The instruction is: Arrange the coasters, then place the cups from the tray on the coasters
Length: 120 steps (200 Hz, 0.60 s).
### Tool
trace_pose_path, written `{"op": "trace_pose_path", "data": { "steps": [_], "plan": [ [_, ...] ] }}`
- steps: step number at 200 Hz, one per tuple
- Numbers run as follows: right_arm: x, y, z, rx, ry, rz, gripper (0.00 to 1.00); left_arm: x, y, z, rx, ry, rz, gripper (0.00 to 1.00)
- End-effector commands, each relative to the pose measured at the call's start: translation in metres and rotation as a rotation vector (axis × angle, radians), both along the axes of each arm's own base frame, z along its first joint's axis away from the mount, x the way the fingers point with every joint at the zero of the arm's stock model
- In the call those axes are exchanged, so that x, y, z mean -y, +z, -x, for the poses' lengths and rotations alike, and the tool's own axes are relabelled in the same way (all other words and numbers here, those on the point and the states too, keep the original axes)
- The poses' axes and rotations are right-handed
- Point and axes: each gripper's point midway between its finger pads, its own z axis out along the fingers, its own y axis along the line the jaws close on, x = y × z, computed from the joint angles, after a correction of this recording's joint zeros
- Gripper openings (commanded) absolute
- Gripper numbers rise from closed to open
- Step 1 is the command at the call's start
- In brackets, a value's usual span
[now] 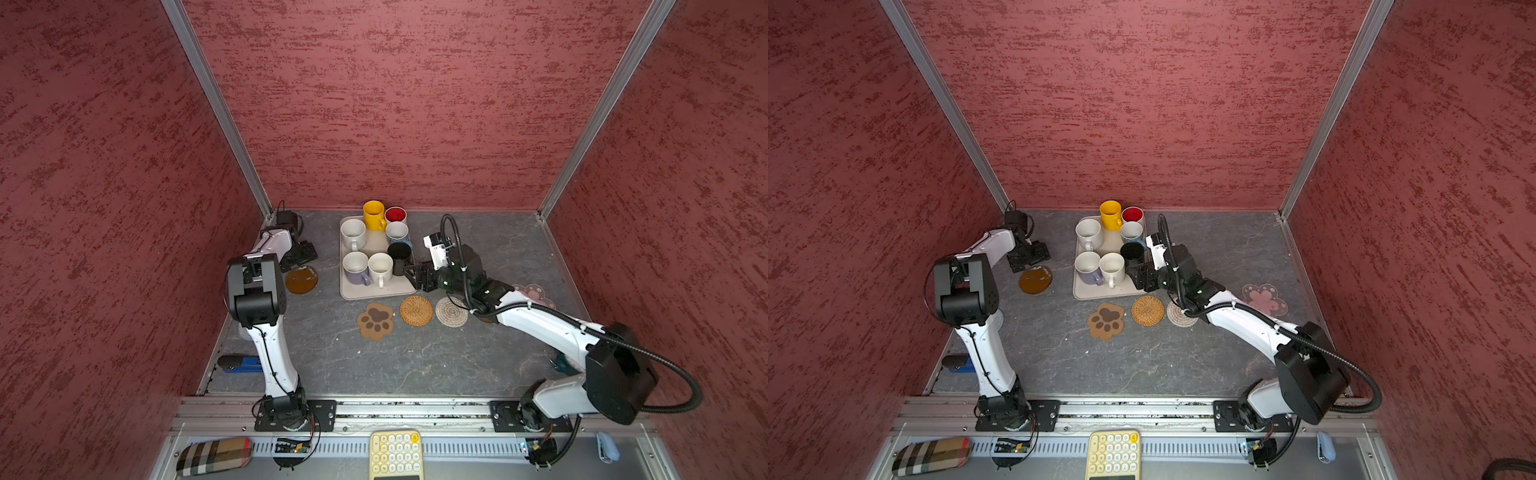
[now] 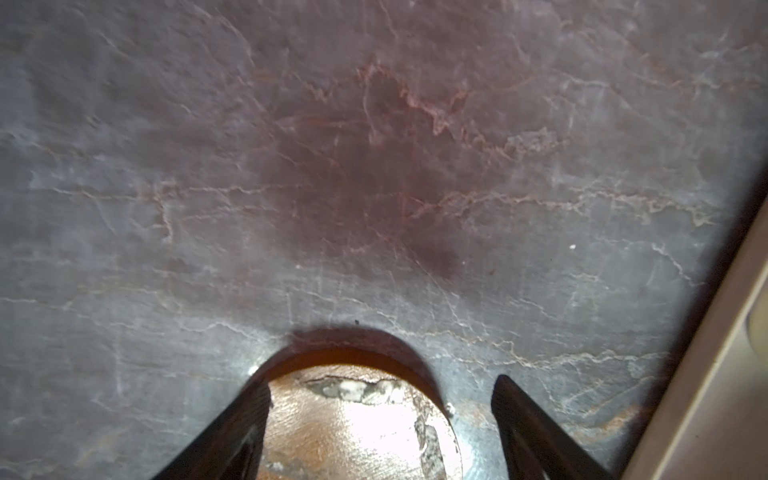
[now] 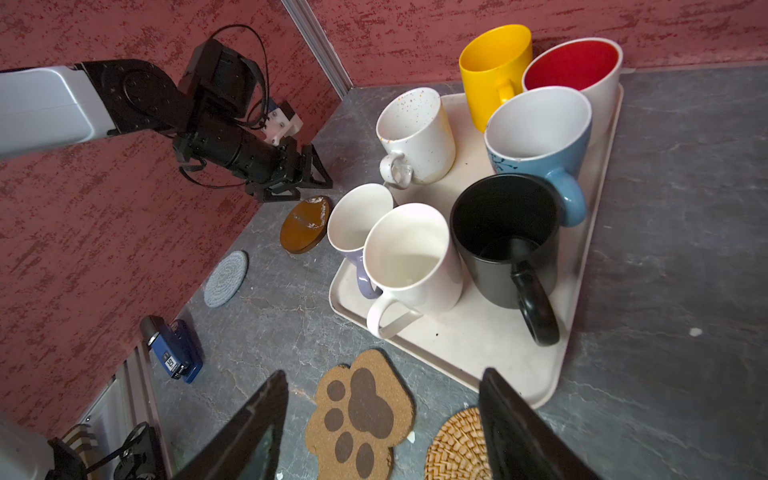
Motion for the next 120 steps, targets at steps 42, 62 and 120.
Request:
{"op": "trace_pose_path", "data": {
  "steps": [42, 62, 120],
  "plan": [
    [-0.021, 0.012, -0.016, 0.033, 0.038, -0.019, 0.73, -0.006, -0.011, -0.004, -0.041, -0.018, 0.003, 0.85],
    [-0.022, 0.014, -0.016, 0.035, 0.041, -0.020, 0.73, -0.005, -0.016, -0.003, -0.053, -0.017, 0.002, 0.84],
    [-0.017, 0.013, -0.011, 0.033, 0.035, -0.017, 0.73, -0.004, -0.029, 0.005, -0.081, -0.006, 0.007, 0.83]
  ]
}}
